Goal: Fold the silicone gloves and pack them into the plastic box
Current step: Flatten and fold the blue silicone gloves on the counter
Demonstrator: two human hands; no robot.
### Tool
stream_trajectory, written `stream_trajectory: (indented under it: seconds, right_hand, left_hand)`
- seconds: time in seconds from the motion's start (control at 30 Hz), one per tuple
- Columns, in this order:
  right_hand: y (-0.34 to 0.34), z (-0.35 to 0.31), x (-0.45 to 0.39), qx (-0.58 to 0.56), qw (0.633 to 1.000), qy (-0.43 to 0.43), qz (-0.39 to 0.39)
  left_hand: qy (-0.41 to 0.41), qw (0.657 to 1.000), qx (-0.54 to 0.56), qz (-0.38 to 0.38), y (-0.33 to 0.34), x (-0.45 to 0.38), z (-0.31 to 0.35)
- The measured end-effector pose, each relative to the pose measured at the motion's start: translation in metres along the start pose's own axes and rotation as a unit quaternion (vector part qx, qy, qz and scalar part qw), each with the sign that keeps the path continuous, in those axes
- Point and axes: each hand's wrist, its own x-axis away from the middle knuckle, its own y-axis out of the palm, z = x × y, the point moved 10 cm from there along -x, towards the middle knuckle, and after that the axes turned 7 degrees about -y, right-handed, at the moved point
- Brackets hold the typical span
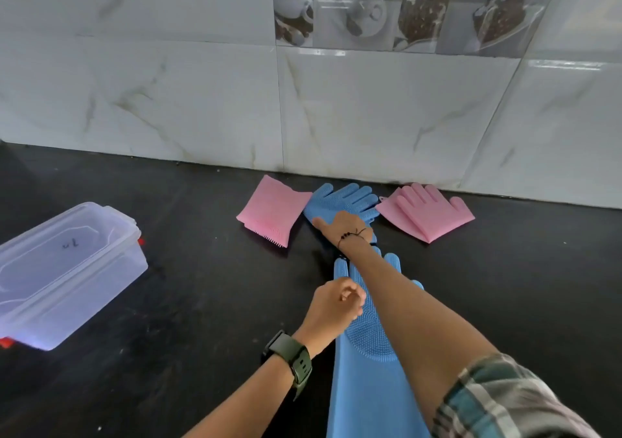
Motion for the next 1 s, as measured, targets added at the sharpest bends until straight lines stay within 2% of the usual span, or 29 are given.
stream_trajectory:
  seconds: [0.07,0.13,0.2,0.23,0.3,0.37,0.4,0.43,0.47,0.5,0.57,0.67,0.73,0.8,0.87,0.93,1.0]
  right_hand:
    - [0.01,-0.003,-0.009,-0.073,0.997,0.036,0.001]
    - [0.005,-0.002,-0.013,-0.132,0.99,0.041,0.023]
    - [-0.016,0.0,-0.011,-0.135,0.989,0.01,0.062]
    - [-0.029,-0.002,-0.007,-0.119,0.99,-0.024,0.078]
    - [-0.054,-0.015,0.006,-0.051,0.987,-0.126,0.08]
    - [-0.067,-0.034,0.028,0.06,0.972,-0.222,0.041]
    - [-0.068,-0.04,0.042,0.129,0.959,-0.253,0.013]
    - [-0.069,-0.045,0.058,0.197,0.942,-0.273,-0.012]
    - [-0.07,-0.048,0.073,0.255,0.925,-0.28,-0.03]
    - [-0.072,-0.049,0.088,0.303,0.911,-0.278,-0.039]
    - [-0.077,-0.046,0.115,0.368,0.893,-0.258,-0.026]
    - [-0.069,-0.041,0.157,0.381,0.898,-0.216,-0.029]
    - [-0.059,-0.037,0.18,0.374,0.907,-0.188,-0.047]
    - [-0.054,-0.037,0.2,0.355,0.918,-0.174,-0.021]
    - [-0.047,-0.035,0.215,0.388,0.911,-0.141,-0.021]
    - [-0.038,-0.032,0.226,0.379,0.92,-0.102,-0.011]
    - [-0.014,-0.025,0.235,0.311,0.946,-0.07,-0.054]
  left_hand:
    - [-0.007,0.998,0.038,0.053,-0.025,-0.007,-0.001]
    - [-0.001,0.991,0.022,0.135,-0.054,-0.015,0.007]
    - [0.013,0.976,0.012,0.216,-0.086,-0.023,0.026]
    - [0.024,0.973,0.026,0.228,-0.096,-0.027,0.037]
    - [0.048,0.983,0.054,0.168,-0.101,-0.041,0.062]
    - [0.039,0.992,0.123,0.012,-0.077,-0.052,0.077]
    - [0.007,0.975,0.209,-0.073,-0.06,-0.051,0.08]
    - [-0.043,0.935,0.323,-0.143,-0.042,-0.048,0.082]
    - [-0.081,0.884,0.424,-0.18,-0.027,-0.047,0.082]
    - [-0.099,0.852,0.476,-0.194,-0.014,-0.047,0.082]
    - [-0.117,0.861,0.459,-0.185,0.01,-0.047,0.072]
    - [-0.13,0.908,0.353,-0.186,0.04,-0.041,0.058]
    - [-0.118,0.952,0.244,-0.144,0.041,-0.038,0.053]
    - [-0.111,0.976,0.16,-0.095,0.039,-0.038,0.043]
    - [-0.144,0.971,0.161,-0.1,0.042,-0.036,0.025]
    - [-0.214,0.952,0.186,-0.118,0.045,-0.03,0.002]
    - [-0.234,0.945,0.182,-0.141,0.044,-0.026,-0.006]
